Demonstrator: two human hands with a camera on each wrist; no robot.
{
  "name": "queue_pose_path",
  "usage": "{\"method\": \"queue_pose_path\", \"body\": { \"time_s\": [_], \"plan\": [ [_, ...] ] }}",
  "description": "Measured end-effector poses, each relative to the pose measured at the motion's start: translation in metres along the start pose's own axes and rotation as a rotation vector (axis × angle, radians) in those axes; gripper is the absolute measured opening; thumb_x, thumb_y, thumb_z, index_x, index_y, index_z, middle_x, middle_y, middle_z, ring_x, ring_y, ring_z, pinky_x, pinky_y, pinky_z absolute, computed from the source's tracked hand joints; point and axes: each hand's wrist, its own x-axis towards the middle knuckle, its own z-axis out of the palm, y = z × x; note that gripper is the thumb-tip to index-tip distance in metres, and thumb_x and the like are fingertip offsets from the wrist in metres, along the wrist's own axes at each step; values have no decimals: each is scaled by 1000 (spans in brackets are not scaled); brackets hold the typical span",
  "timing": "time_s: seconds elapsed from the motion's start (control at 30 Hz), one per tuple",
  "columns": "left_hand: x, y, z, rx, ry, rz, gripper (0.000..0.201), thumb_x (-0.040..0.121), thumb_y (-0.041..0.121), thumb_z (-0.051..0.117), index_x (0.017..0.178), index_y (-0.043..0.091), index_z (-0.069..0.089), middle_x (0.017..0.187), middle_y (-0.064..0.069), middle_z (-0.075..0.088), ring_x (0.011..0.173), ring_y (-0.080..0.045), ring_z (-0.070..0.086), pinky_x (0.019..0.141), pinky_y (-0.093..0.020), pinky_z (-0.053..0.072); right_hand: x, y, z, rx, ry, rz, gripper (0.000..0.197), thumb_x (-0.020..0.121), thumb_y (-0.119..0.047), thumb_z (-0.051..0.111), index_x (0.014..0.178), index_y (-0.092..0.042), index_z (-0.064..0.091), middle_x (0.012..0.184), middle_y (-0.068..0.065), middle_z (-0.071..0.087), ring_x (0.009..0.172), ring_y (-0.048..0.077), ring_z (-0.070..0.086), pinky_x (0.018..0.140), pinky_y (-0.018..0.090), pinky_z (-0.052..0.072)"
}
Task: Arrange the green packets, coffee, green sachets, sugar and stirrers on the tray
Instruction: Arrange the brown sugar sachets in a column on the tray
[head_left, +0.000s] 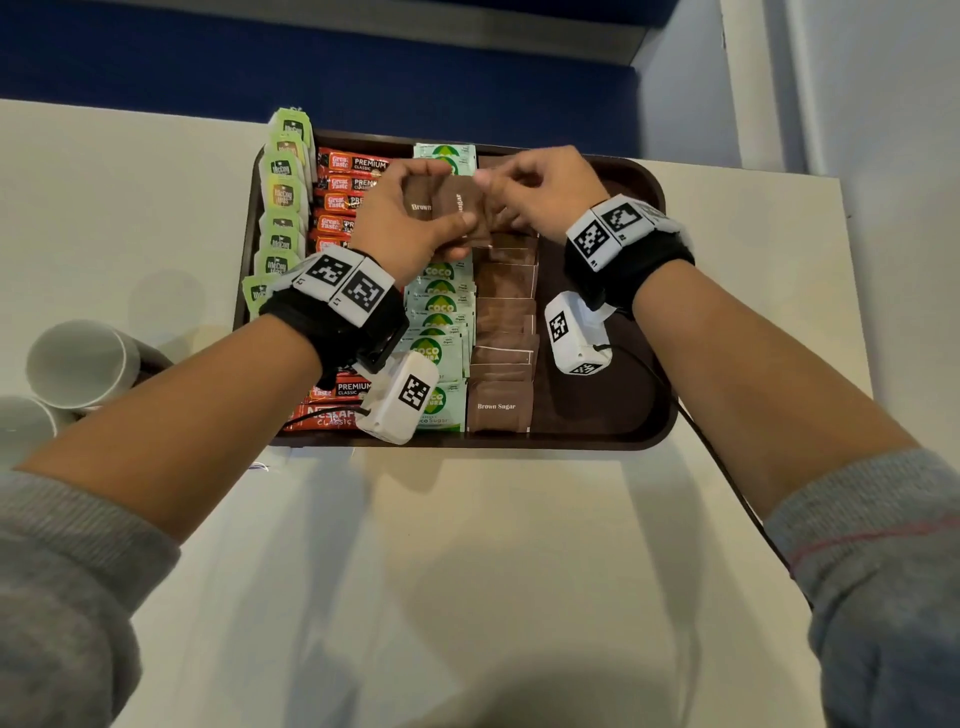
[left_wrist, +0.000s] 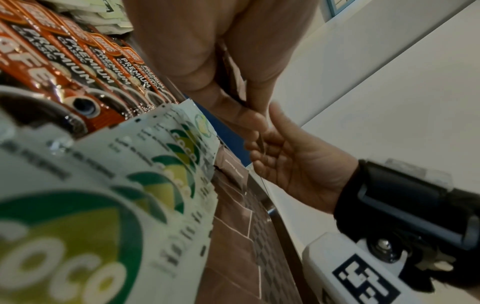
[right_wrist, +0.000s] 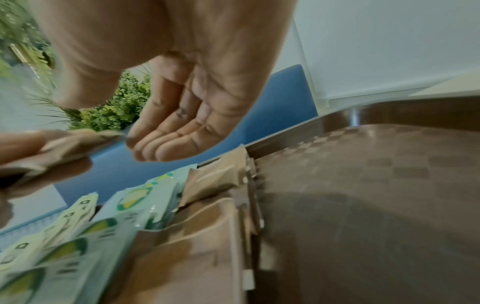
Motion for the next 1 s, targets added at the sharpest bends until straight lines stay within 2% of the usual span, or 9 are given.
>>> {"method": "queue_pose_path", "body": {
  "time_s": [0.1, 0.27, 0.33, 0.4, 0.5, 0.6, 0.73, 0.87, 1.0],
  "plan": [
    [-2, 1, -1, 52, -11, 6, 48, 75, 3, 77, 113, 14, 51, 120, -11, 59, 86, -23, 70, 56, -23, 56, -1, -7, 3, 65, -71, -19, 27, 81, -34, 71, 98, -14, 68, 79, -2, 65, 70, 10, 64, 67, 24, 56],
    [-4, 2, -1, 52, -8, -13, 38, 75, 7, 77, 100, 19, 51, 96, -7, 65, 51, -10, 64, 46, -19, 51, -2, -11, 2, 176, -60, 6, 15, 80, -14, 74, 91, -9, 64, 71, -1, 59, 53, 0, 60, 54, 15, 50],
    [-3, 1, -1, 46, 13, -18, 32, 78, 8, 76, 94, 21, 52, 87, -4, 66, 45, -8, 61, 44, -19, 50, -3, -10, 0, 258, -10, 33, 12, 82, -9, 71, 82, -11, 59, 70, 2, 60, 49, 2, 61, 50, 14, 50],
    [-1, 0, -1, 44, 29, -26, 25, 82, 10, 73, 96, 18, 53, 83, -5, 66, 44, -8, 61, 44, -18, 50, -1, -7, -3, 333, 37, 43, 16, 84, -6, 68, 78, -13, 55, 72, 4, 61, 52, 5, 63, 51, 15, 51],
    [0, 0, 0, 51, 53, -28, 21, 86, 11, 68, 101, 14, 54, 76, -4, 65, 43, -8, 60, 43, -19, 50, 0, -3, -7, 337, -7, 39, 15, 85, -5, 67, 84, -15, 56, 71, 4, 60, 54, 5, 63, 55, 20, 55],
    [2, 1, 0, 85, 50, -28, 21, 85, 10, 69, 100, 14, 56, 77, -4, 65, 41, -8, 58, 43, -19, 50, 0, -2, -11, 194, -53, -16, 8, 85, -17, 69, 90, -16, 63, 78, -1, 63, 69, 7, 65, 67, 24, 56],
    [4, 1, 0, 132, 59, -30, 19, 85, 11, 69, 100, 14, 57, 82, -2, 66, 42, -7, 58, 44, -19, 51, 5, 3, -16, 9, 32, -46, 9, 82, -30, 70, 85, -21, 70, 77, -7, 65, 77, 13, 64, 78, 28, 55],
    [6, 1, -2, 103, 94, -37, 17, 88, 8, 65, 102, 10, 56, 81, -3, 66, 43, -6, 58, 47, -19, 53, 11, 19, -17, 4, 139, 67, 7, 83, -22, 71, 86, -17, 66, 72, -3, 65, 70, 18, 68, 74, 27, 57],
    [6, 1, -6, 101, 87, -38, 17, 88, 7, 64, 103, 10, 55, 82, -2, 65, 44, -6, 59, 49, -19, 54, 11, 32, -14, -37, 202, 179, 14, 87, -20, 66, 96, -8, 65, 66, -4, 61, 57, 8, 59, 70, 21, 55]
  ]
}}
